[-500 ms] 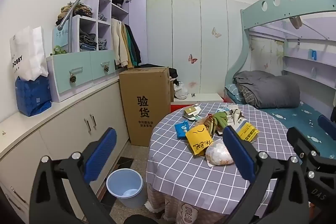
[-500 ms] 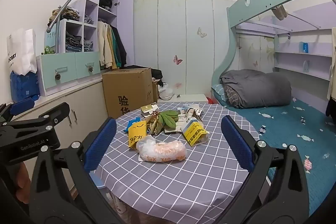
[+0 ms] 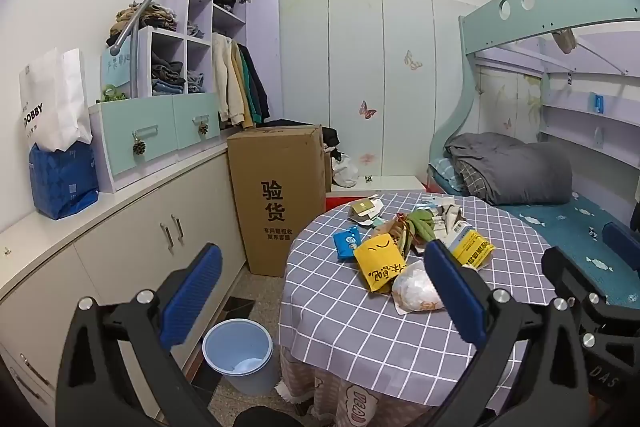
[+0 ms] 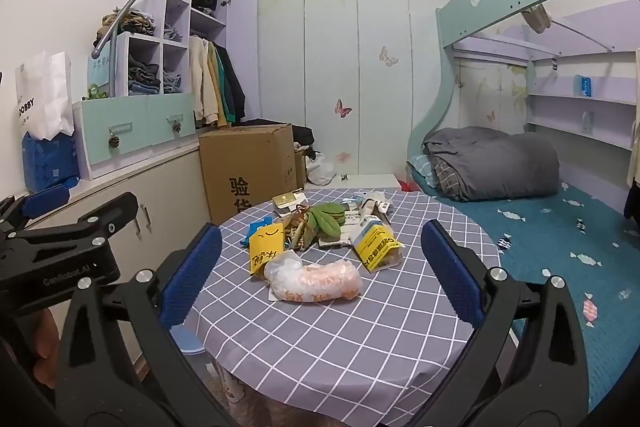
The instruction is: Collect trash
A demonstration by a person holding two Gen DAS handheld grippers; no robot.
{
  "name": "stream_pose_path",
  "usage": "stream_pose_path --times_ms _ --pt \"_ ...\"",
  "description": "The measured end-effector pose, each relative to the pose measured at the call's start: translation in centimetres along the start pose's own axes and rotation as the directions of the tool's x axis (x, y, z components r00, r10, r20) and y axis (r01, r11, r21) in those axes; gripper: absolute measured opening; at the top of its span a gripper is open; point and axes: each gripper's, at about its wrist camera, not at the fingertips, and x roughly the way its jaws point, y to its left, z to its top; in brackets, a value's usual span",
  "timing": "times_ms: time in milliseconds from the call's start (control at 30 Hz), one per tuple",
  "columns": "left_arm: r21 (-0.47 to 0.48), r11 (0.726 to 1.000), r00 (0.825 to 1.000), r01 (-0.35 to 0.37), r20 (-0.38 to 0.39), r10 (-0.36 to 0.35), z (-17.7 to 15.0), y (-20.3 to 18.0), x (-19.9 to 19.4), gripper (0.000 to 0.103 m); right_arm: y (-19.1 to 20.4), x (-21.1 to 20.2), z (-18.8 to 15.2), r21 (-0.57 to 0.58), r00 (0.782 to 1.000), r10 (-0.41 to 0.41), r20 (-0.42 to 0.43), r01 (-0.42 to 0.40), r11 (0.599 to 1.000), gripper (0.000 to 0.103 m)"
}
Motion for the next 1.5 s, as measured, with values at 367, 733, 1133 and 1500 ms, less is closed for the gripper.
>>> stream_pose_path --times_ms 367,733,1133,1500 --pt "-0.005 1.000 1.000 -0.003 -0.001 0.003 -0.68 0.33 0.13 0.099 0.13 0.03 -0.22 0.002 1.000 0.004 -0.007 -0.004 1.000 0.098" --pt "-0.011 1.000 1.000 -0.007 -0.003 0.007 -1.01 -0.15 0.27 0.099 0.19 0.16 -0.36 0.002 1.000 0.009 -0.013 -0.009 1.000 0.098" --pt "-0.013 1.000 1.000 -0.006 -0.005 0.005 -0.94 -0.13 0.27 0.099 0.37 0.13 -0.41 0.002 1.000 0.014 -0.012 -0.014 1.000 0.098" --pt "-0.015 1.000 1.000 -0.004 -0.006 0.003 -0.90 -0.49 0.31 0.099 0.54 0.29 -0.37 0.003 1.000 0.021 -0.017 -0.021 1.000 0.098"
